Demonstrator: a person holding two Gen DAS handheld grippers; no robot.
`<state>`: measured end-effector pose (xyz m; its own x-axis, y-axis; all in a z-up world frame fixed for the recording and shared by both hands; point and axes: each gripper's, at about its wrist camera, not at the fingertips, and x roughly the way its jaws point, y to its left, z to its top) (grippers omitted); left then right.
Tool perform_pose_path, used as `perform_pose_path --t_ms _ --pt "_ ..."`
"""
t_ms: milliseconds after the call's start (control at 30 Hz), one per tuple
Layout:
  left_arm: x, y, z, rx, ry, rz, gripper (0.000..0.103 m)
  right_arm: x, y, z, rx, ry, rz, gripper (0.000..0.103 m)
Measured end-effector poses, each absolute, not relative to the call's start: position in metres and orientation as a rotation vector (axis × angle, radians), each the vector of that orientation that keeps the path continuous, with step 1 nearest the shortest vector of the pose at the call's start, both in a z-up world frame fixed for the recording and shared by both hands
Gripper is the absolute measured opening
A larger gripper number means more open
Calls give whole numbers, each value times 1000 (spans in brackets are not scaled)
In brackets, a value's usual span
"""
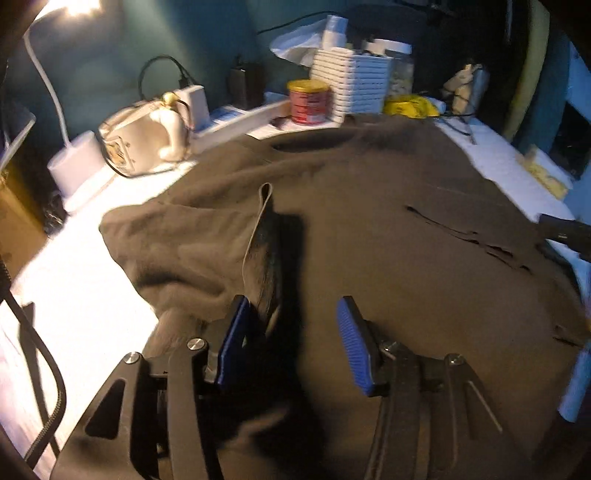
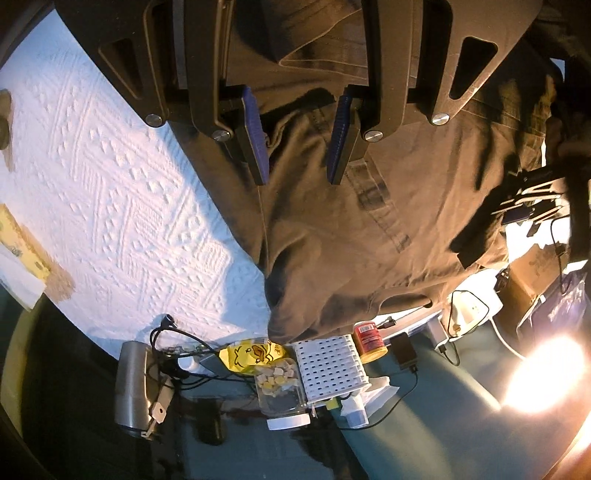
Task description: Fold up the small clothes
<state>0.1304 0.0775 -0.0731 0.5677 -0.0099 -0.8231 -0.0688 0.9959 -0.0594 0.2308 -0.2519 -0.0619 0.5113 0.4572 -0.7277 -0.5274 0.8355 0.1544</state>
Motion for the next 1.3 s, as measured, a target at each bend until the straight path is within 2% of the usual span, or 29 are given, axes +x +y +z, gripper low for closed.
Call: perform_pose_path --t_ms 267,533,900,1133,1300 --pt "88 118 -41 -135 861 126 51 227 -249 -63 -100 846 604 35" --pt "99 132 -71 -241 918 76 51 220 -242 -59 -118 838 617 35" --pt "83 76 -79 -146 1032 -143 51 218 -249 -59 -113 845 587 35" --pt "71 102 -52 -119 915 -24 51 215 -244 -59 -127 841 601 35" --pt "90 120 -64 -123 926 -9 51 213 -241 -59 -130 843 607 35"
